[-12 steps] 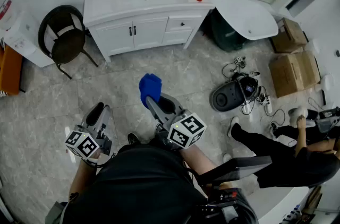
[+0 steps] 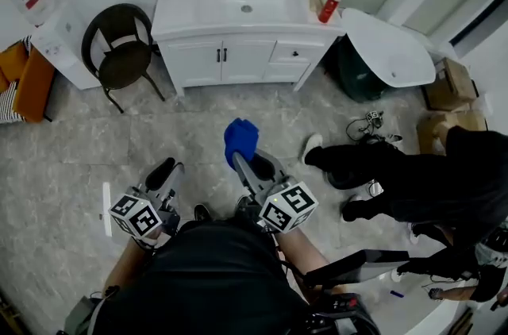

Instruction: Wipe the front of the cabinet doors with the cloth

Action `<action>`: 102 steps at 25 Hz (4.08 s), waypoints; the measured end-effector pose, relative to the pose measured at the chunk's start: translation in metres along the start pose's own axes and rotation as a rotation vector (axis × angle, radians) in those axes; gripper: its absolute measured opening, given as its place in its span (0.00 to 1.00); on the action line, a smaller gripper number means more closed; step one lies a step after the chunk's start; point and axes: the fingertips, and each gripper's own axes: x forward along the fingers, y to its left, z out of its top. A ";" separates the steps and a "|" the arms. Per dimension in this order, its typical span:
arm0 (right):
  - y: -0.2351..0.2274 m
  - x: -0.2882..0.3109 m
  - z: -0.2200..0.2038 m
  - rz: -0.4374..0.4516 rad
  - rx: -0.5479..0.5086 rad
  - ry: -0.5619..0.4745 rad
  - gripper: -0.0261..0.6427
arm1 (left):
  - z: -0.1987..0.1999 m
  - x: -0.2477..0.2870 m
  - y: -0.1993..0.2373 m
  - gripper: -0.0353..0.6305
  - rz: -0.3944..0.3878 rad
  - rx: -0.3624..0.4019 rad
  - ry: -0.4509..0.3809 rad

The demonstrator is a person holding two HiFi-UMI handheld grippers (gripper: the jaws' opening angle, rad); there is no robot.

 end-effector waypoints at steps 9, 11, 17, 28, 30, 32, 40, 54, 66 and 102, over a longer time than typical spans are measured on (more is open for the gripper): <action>-0.013 -0.005 0.011 0.005 -0.120 0.012 0.13 | -0.002 0.015 -0.011 0.25 0.056 0.033 0.007; -0.022 -0.004 0.013 0.016 -0.114 0.001 0.13 | -0.001 0.022 -0.013 0.25 0.074 0.042 0.004; -0.046 0.005 0.012 0.045 -0.130 0.005 0.13 | -0.005 0.035 -0.012 0.25 0.144 0.042 -0.035; -0.071 0.057 0.010 0.062 -0.166 0.039 0.13 | 0.008 0.046 0.032 0.25 0.192 0.012 -0.059; -0.074 0.076 0.010 0.053 -0.192 0.052 0.13 | 0.014 0.051 0.050 0.25 0.186 0.004 -0.057; -0.079 0.099 0.007 0.036 -0.208 0.059 0.13 | 0.022 0.057 0.073 0.25 0.173 -0.001 -0.055; -0.109 0.234 -0.006 -0.092 -0.203 0.074 0.13 | 0.086 0.088 0.190 0.25 0.102 -0.018 0.006; -0.159 0.405 -0.052 -0.223 -0.232 0.156 0.13 | 0.162 0.154 0.338 0.25 0.023 -0.032 0.124; -0.261 0.521 -0.194 -0.092 -0.230 0.196 0.13 | 0.105 0.245 0.424 0.25 0.120 -0.064 0.164; -0.565 0.475 -0.235 -0.534 -0.398 -0.275 0.13 | -0.074 0.406 0.645 0.25 -0.022 -0.165 -0.013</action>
